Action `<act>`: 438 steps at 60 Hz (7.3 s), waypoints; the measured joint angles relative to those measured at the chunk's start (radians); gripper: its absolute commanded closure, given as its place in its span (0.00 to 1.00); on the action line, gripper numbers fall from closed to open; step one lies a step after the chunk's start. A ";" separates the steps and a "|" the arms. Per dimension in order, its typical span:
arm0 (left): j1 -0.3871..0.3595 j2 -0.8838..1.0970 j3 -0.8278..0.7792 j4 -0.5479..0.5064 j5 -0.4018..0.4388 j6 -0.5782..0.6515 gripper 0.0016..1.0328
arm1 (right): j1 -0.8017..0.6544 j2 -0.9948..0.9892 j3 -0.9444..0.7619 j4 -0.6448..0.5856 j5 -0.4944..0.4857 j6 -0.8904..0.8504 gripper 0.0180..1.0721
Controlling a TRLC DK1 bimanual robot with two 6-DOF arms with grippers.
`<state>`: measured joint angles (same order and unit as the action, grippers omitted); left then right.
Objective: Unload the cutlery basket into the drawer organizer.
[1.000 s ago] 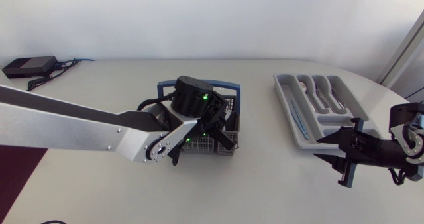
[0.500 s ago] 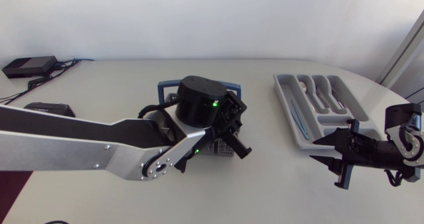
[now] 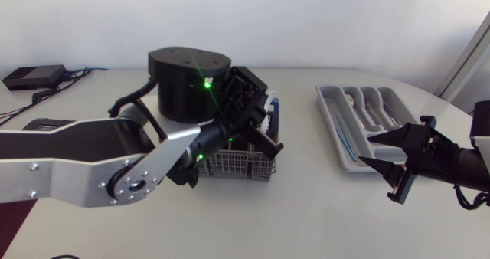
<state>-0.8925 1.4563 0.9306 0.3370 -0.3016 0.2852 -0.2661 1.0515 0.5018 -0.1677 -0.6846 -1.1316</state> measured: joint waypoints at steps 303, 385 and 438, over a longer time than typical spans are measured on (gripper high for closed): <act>0.365 -0.107 0.127 -0.636 0.338 0.165 0.15 | -0.266 0.832 0.793 -0.639 0.243 -0.816 0.57; 0.506 0.076 -0.116 -0.183 0.717 0.196 0.14 | 0.323 -0.013 0.183 -0.371 0.079 0.094 0.40; 0.448 0.232 -0.051 -0.002 0.579 0.134 0.17 | 0.326 -0.004 0.126 -0.321 0.079 0.103 0.37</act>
<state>-0.4442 1.6882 0.8799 0.3347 0.2771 0.4187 0.0601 1.0473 0.6281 -0.4885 -0.6052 -1.0283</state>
